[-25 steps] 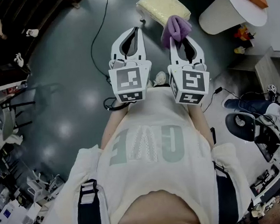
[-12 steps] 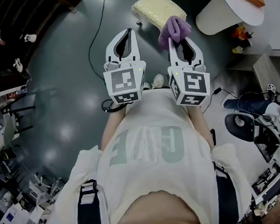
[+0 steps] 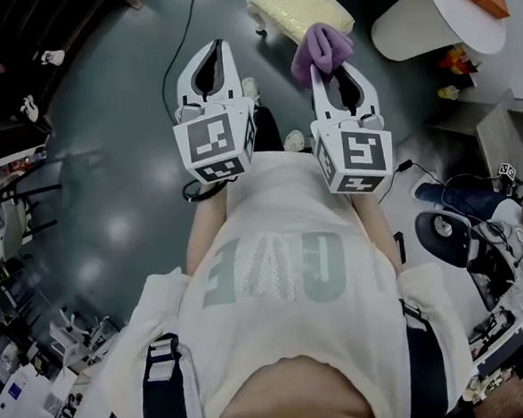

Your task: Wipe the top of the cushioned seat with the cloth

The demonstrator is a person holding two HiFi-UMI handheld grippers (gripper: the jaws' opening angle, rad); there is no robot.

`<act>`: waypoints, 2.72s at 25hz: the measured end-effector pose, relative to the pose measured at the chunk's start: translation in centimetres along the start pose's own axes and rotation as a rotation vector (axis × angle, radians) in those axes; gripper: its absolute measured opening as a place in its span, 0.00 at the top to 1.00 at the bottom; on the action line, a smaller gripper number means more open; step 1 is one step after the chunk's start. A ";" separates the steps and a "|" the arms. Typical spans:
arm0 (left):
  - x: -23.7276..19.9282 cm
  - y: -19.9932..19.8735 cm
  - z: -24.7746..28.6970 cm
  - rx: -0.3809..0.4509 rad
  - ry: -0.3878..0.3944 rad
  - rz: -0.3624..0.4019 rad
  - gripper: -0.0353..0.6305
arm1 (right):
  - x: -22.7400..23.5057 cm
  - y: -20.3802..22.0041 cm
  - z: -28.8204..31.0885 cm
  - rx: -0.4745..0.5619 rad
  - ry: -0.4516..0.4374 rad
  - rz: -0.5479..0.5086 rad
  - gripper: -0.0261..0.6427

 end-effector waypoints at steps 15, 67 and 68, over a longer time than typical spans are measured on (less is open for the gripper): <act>-6.6 -4.4 17.7 0.066 0.086 -0.011 0.94 | 4.7 -6.7 17.9 0.040 0.090 -0.007 0.83; 3.1 18.7 49.6 -0.090 0.545 0.130 0.94 | 18.5 17.8 42.1 -0.153 0.335 0.275 0.83; 3.4 19.9 49.8 -0.106 0.544 0.128 0.94 | 18.7 19.1 42.1 -0.166 0.335 0.285 0.83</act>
Point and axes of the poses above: the fingertips, and each gripper's own axes: z forward along the fingers, x to its right, y out of its underside, the point moved 1 cm from there along -z, backward along the fingers, and after that the axes turned 2 degrees about -y, right-handed, at the moved point
